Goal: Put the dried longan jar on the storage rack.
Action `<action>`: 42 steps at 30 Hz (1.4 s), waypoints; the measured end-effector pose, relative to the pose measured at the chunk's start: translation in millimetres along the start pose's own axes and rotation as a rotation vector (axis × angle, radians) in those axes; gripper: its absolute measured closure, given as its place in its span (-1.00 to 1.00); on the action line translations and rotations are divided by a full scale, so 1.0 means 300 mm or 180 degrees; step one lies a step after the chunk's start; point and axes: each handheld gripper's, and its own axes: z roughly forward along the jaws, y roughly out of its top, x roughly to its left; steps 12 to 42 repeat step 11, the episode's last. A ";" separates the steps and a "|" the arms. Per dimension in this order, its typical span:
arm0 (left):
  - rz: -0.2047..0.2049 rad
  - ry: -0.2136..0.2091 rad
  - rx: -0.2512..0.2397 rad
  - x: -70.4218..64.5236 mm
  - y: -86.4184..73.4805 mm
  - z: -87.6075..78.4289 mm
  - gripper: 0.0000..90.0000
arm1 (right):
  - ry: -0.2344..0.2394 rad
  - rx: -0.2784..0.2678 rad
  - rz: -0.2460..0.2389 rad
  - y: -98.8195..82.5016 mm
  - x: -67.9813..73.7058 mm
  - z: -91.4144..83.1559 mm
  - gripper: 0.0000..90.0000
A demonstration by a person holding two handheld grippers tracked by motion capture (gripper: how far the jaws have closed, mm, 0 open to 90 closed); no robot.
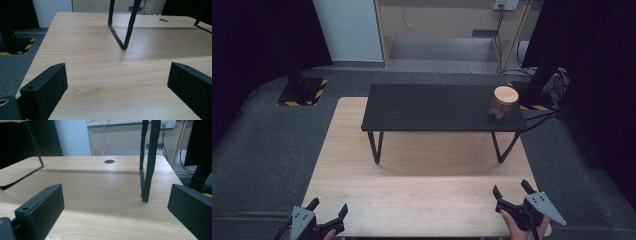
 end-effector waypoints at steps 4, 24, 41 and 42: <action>-0.0009 0.0006 -0.0012 0.000 0.001 -0.006 -0.96 | 0.0001 0.0017 0.0000 0.000 -0.002 -0.001 -0.98; -0.0011 -0.0004 -0.0041 -0.004 -0.003 -0.019 -0.97 | 0.0043 0.0001 0.0040 0.003 -0.007 -0.013 -0.98; -0.0011 -0.0004 -0.0041 -0.004 -0.003 -0.019 -0.97 | 0.0043 0.0001 0.0040 0.003 -0.007 -0.013 -0.98; -0.0011 -0.0004 -0.0041 -0.004 -0.003 -0.019 -0.97 | 0.0043 0.0001 0.0040 0.003 -0.007 -0.013 -0.98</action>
